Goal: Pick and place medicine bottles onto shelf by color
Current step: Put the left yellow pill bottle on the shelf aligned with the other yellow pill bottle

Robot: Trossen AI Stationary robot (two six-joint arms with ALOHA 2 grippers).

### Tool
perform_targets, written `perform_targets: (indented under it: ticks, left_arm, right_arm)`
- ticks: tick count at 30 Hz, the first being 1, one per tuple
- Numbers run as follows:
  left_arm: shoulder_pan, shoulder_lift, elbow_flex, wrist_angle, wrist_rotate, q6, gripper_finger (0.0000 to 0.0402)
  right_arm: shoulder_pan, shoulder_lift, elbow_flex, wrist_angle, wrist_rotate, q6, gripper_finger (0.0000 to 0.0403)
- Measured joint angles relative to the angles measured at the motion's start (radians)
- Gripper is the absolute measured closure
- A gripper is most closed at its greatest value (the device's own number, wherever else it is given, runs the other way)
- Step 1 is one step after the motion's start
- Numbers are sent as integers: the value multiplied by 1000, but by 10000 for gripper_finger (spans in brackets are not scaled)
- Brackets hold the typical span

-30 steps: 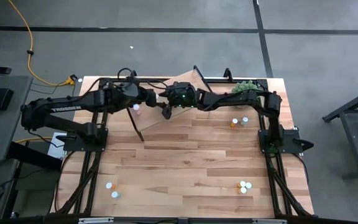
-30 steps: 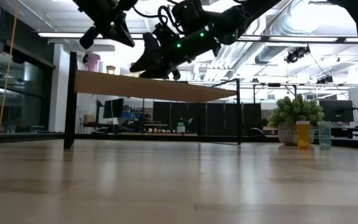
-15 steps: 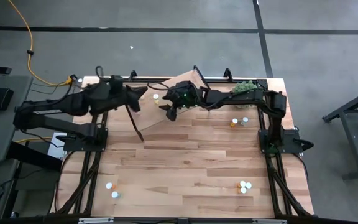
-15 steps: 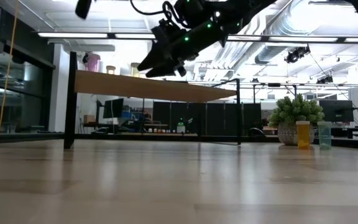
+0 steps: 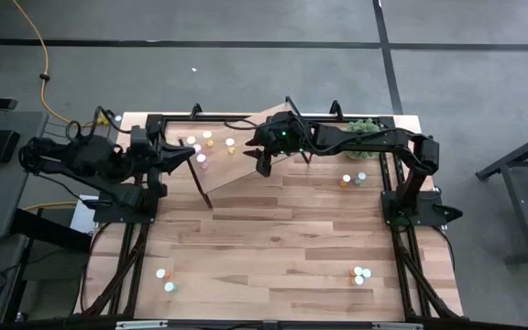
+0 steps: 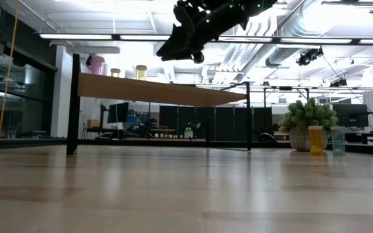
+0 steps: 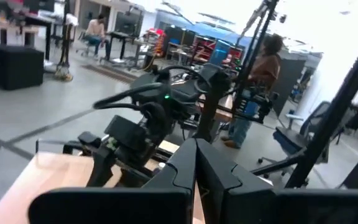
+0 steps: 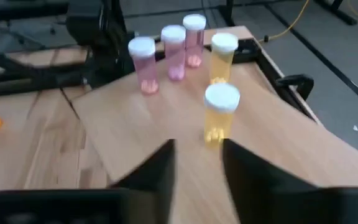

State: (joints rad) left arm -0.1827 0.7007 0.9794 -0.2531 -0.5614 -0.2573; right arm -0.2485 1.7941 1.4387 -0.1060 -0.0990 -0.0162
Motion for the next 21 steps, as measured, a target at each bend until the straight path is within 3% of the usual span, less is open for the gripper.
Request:
perform_targets:
  ticks: [2,4,9,21]
  left_arm:
    - [-19,-1,0,14,-10,38,401]
    - [-28,-1,0,30,-11,59,401]
    - [-31,-1,0,40,-11,70,401]
    - [-30,-1,0,41,-11,69,401]
  right_arm:
    - [0,12,1,20,-1,31,360]
    - [0,30,0,26,1,43,389]
    - [-1,76,18,-27,71,92,399]
    - [-14,230,245,-235,104,38,402]
